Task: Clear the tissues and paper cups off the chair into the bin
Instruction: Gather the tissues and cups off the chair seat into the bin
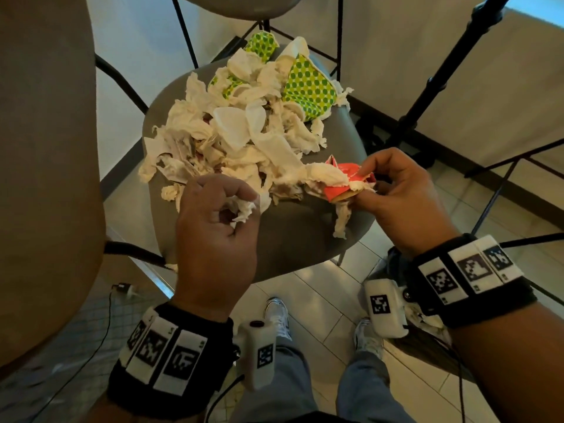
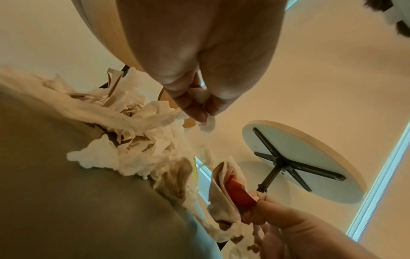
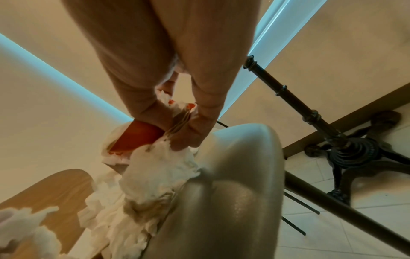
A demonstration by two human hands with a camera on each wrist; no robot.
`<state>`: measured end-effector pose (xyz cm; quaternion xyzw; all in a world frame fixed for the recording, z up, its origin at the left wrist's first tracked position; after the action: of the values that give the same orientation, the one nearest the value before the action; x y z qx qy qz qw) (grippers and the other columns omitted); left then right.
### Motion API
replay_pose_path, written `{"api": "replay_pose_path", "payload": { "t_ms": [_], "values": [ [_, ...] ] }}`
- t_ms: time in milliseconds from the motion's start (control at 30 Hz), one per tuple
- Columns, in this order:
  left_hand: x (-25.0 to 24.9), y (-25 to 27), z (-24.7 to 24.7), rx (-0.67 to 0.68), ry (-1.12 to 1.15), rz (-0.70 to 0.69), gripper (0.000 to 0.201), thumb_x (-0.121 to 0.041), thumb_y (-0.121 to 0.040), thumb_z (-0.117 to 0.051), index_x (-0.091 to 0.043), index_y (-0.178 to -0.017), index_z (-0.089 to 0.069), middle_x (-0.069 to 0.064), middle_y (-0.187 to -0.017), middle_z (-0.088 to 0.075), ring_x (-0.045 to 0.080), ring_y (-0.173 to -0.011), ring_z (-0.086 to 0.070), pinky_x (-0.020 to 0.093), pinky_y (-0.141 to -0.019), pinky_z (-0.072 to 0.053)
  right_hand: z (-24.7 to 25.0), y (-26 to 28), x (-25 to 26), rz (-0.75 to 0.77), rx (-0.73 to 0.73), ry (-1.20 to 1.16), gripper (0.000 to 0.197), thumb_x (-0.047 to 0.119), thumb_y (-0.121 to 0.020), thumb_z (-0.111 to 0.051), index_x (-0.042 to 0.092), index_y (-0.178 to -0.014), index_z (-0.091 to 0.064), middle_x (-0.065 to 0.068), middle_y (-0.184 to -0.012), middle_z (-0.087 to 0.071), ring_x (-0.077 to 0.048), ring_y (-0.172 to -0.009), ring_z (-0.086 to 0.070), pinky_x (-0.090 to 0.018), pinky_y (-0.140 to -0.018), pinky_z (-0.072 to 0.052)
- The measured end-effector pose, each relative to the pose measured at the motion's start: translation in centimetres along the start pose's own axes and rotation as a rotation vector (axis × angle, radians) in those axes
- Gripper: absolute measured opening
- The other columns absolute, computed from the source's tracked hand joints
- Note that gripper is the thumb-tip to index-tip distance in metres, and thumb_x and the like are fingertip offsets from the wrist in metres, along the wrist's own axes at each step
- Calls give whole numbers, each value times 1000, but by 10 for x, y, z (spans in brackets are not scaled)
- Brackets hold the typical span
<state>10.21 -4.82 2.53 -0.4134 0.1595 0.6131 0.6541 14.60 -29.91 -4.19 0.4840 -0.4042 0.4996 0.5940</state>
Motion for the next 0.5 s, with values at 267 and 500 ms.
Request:
{"api": "replay_pose_path", "payload": {
  "t_ms": [267,500],
  "values": [
    [-6,0,-11,43,3,20,21,-10,-90,-75,-22,-92,-57,14,-99,-61,8,-82,-53,5,-73,-39,17,9,-9,-49,-42,-12,30,14,-76,-85,20,-96,-63,7,-90,-68,-35,-88,-67,-56,-73,-60],
    [-25,-4,-12,37,15,-38,23,-7,-91,-74,-21,-93,-56,15,-97,-59,11,-79,-56,7,-73,-40,26,9,-7,-24,-56,-15,30,14,-77,-84,18,-99,-63,-5,-102,-67,-36,-90,-68,-52,-73,-62]
  ]
}}
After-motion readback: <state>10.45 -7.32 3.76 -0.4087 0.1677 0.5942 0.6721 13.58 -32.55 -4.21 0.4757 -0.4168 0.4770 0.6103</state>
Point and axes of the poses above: each hand's wrist, its own y-axis away from the middle knuckle, its own z-axis out of the back of the hand, x = y × z, the point moved 7 cm from there along -y, towards the middle knuckle
